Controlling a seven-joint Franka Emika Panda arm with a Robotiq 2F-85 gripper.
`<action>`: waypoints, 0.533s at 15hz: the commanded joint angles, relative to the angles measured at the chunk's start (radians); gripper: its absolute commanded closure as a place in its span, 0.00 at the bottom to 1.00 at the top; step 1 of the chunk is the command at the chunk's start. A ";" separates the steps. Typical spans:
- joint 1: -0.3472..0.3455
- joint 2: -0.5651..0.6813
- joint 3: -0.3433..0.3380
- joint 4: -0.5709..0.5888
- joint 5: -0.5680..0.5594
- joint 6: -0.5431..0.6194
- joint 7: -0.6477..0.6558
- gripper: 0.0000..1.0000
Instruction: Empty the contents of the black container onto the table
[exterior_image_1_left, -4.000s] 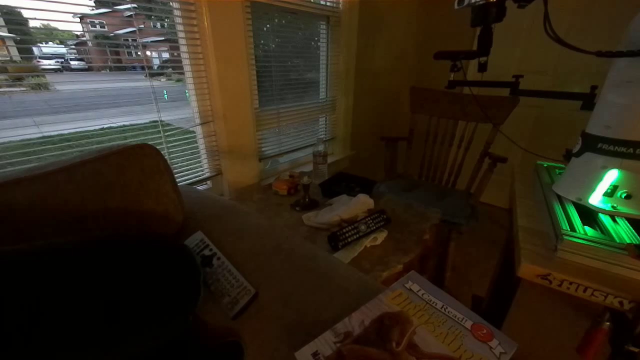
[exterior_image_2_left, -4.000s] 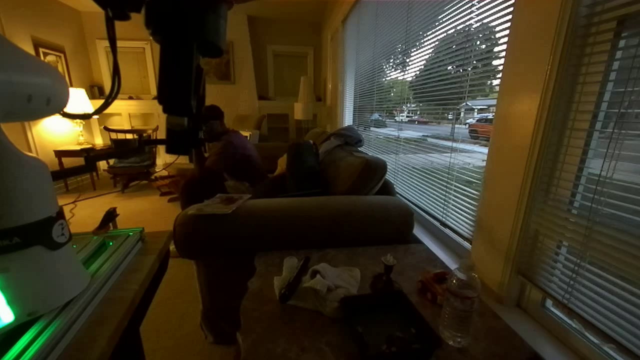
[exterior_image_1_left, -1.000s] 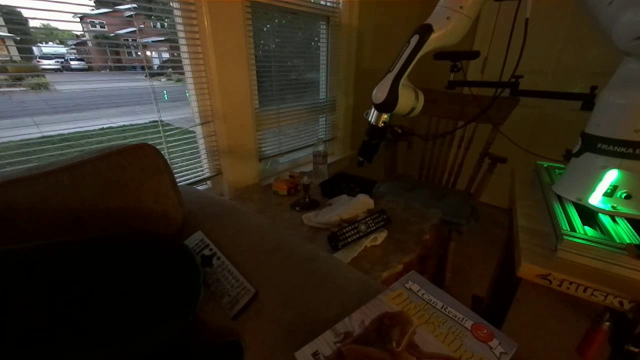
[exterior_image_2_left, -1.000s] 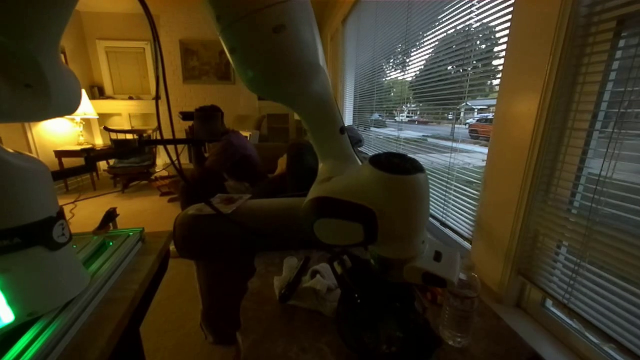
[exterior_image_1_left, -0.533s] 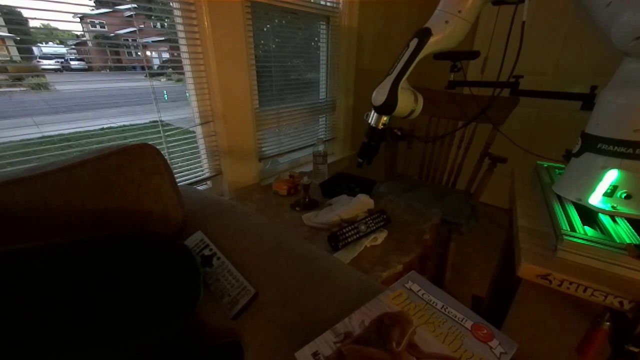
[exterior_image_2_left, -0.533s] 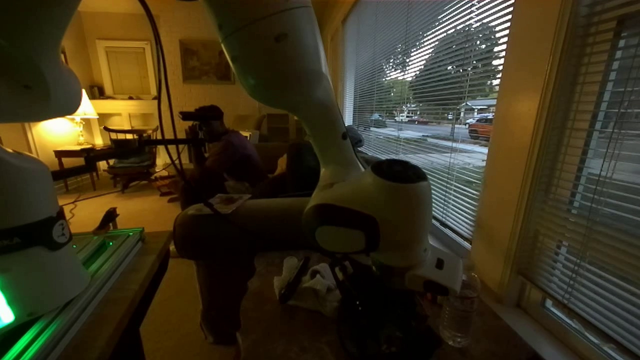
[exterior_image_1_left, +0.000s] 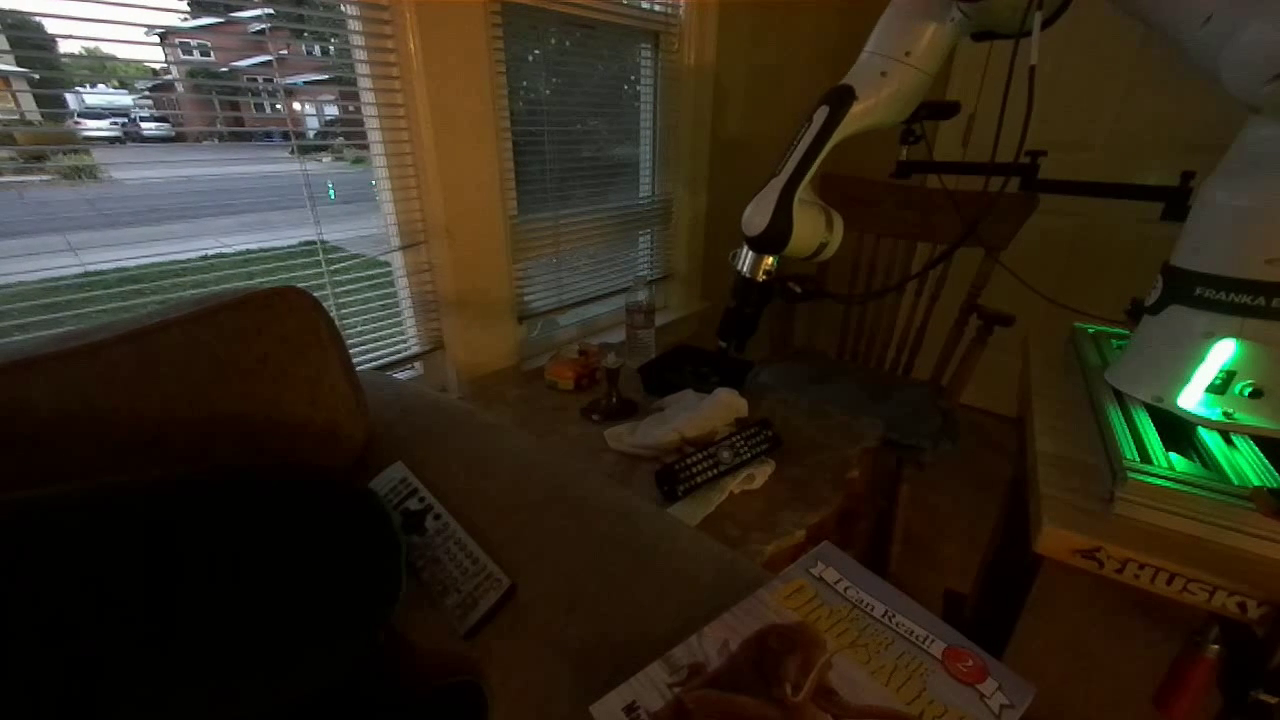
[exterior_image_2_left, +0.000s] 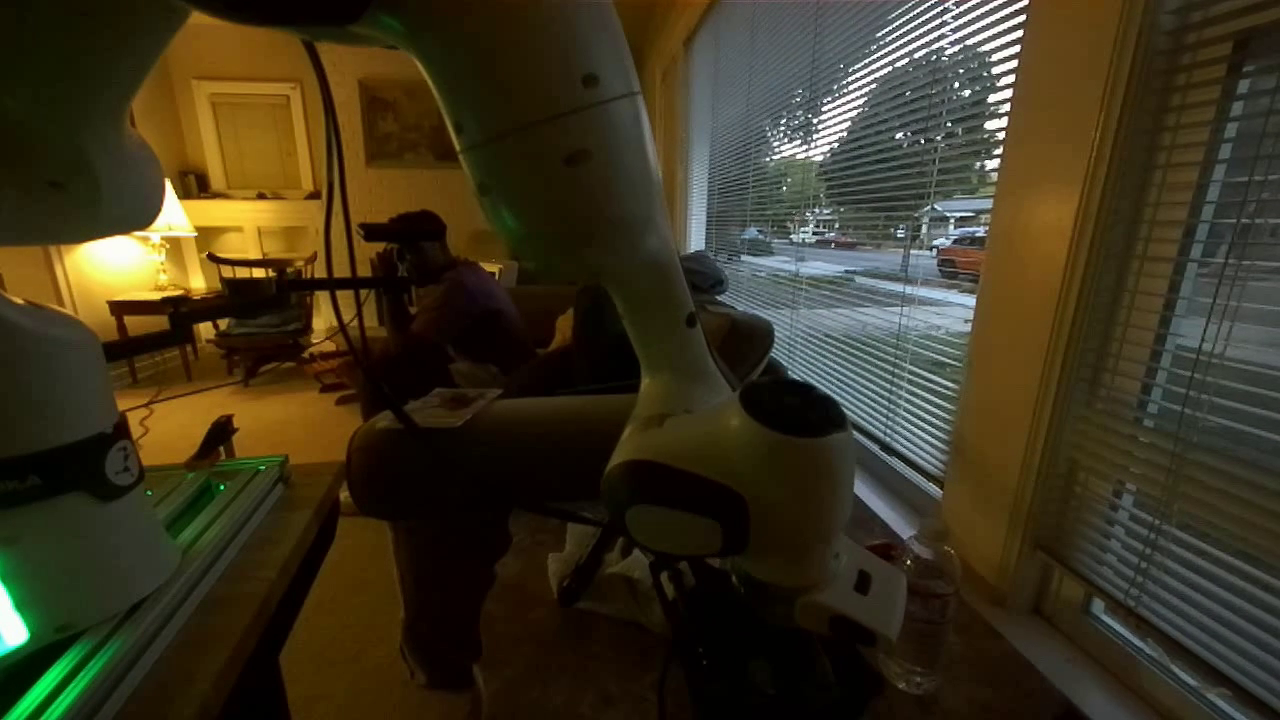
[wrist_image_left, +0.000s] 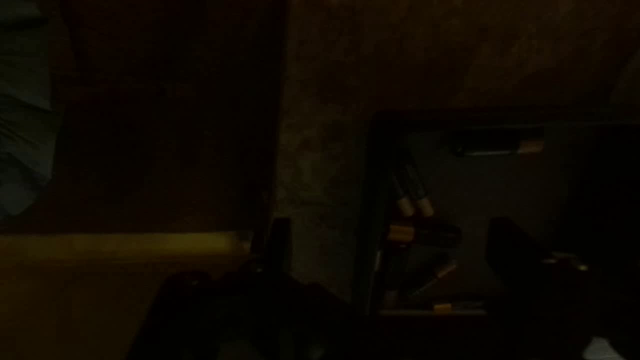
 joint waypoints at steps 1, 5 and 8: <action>-0.045 0.071 0.049 0.082 -0.027 -0.010 0.014 0.00; -0.062 0.107 0.070 0.140 -0.026 -0.035 0.020 0.03; -0.064 0.124 0.075 0.177 -0.023 -0.051 0.023 0.31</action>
